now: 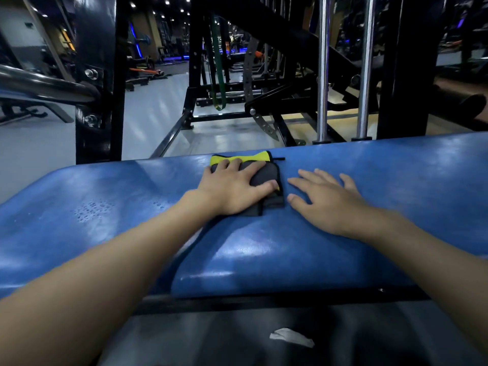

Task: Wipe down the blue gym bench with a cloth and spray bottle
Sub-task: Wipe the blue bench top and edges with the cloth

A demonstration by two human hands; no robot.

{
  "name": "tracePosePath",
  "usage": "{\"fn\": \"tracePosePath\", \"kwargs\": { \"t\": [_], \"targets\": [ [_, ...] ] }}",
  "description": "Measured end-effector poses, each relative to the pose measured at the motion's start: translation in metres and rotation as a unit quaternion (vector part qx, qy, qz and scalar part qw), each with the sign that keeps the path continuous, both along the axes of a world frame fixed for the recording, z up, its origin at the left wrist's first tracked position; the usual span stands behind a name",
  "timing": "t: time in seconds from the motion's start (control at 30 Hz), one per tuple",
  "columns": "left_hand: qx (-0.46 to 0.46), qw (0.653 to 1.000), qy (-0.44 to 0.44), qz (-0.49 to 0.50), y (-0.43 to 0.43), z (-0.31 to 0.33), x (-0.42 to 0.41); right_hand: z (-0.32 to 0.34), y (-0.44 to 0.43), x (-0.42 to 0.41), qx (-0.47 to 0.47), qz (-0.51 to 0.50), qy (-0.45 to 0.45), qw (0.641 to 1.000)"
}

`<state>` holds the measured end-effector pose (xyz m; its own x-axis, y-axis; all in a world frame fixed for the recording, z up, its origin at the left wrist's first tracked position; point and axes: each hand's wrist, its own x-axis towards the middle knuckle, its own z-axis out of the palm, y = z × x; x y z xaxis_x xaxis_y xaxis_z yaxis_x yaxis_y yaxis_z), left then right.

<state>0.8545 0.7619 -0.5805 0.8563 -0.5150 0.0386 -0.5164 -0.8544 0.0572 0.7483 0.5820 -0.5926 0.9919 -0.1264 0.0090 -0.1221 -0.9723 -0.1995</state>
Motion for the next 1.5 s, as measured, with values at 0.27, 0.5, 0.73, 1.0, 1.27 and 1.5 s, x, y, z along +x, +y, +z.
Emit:
{"fn": "tracePosePath", "kwargs": {
  "t": [0.27,0.5,0.73,1.0,1.27,1.5],
  "targets": [
    [-0.002,0.999,0.005,0.038,-0.027,0.001,0.074,-0.002,-0.001,-0.001,0.000,0.001,-0.013,1.000],
    [0.008,1.000,-0.001,0.009,0.005,-0.001,0.002,0.001,0.001,-0.002,-0.004,-0.005,-0.008,1.000],
    [0.013,0.998,-0.056,-0.026,0.054,-0.006,-0.101,0.004,0.005,-0.009,-0.002,-0.004,-0.015,1.000],
    [0.000,0.999,-0.050,-0.016,0.057,-0.007,-0.105,0.013,0.015,0.000,0.013,-0.002,-0.060,0.998],
    [-0.006,1.000,0.010,0.009,0.020,-0.001,0.020,-0.002,0.023,0.009,-0.022,0.019,0.012,1.000],
    [0.006,0.999,0.018,0.034,-0.009,0.006,0.088,-0.002,0.024,0.010,-0.022,0.017,0.005,1.000]
  ]
}}
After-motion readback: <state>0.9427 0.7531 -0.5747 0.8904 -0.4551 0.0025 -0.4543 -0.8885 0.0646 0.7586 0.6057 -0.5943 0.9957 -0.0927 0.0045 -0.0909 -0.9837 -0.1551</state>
